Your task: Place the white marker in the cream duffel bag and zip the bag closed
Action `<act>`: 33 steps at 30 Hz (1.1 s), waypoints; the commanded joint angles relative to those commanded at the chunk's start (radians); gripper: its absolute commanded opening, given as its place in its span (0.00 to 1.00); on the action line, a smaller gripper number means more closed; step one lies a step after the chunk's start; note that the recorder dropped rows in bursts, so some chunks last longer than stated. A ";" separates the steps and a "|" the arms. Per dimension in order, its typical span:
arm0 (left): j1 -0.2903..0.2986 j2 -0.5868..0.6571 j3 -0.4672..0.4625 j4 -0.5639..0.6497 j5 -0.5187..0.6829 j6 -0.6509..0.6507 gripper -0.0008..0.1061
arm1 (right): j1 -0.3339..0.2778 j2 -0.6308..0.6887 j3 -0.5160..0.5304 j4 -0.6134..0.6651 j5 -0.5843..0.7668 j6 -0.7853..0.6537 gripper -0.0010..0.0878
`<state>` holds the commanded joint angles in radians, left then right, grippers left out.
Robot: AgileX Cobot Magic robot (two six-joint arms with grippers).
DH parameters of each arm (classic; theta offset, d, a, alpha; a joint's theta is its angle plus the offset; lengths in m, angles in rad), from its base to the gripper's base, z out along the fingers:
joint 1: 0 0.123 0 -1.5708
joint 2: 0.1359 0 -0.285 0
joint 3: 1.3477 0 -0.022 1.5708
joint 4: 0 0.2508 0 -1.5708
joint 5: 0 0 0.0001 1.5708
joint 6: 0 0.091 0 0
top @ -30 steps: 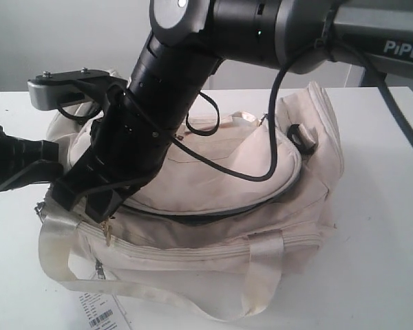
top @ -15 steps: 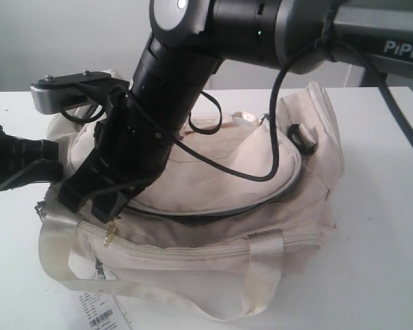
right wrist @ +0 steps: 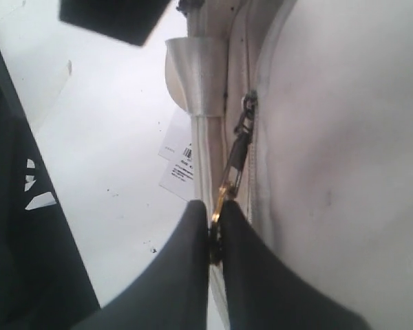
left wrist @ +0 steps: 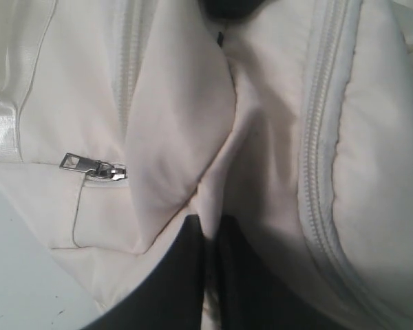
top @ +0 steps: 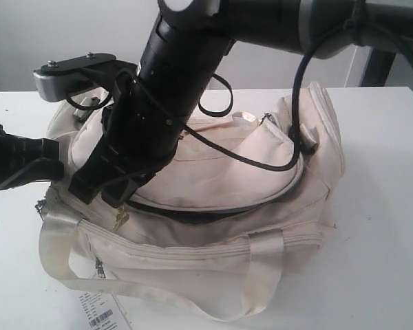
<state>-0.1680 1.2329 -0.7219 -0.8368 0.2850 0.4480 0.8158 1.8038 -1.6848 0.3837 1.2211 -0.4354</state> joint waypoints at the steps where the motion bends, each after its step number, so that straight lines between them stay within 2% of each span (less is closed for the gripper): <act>1: 0.000 0.000 0.000 0.000 0.000 0.000 0.01 | 0.000 -0.005 0.000 -0.002 0.000 0.000 0.01; 21: 0.000 0.000 0.000 0.004 0.000 0.000 0.01 | -0.003 -0.039 0.000 -0.078 0.000 0.024 0.01; 33: 0.000 0.000 0.000 0.008 0.000 0.000 0.01 | -0.004 -0.055 0.000 -0.087 0.000 0.106 0.01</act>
<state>-0.1680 1.2329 -0.7219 -0.8285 0.2849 0.4480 0.8118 1.7490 -1.6848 0.2970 1.2211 -0.3295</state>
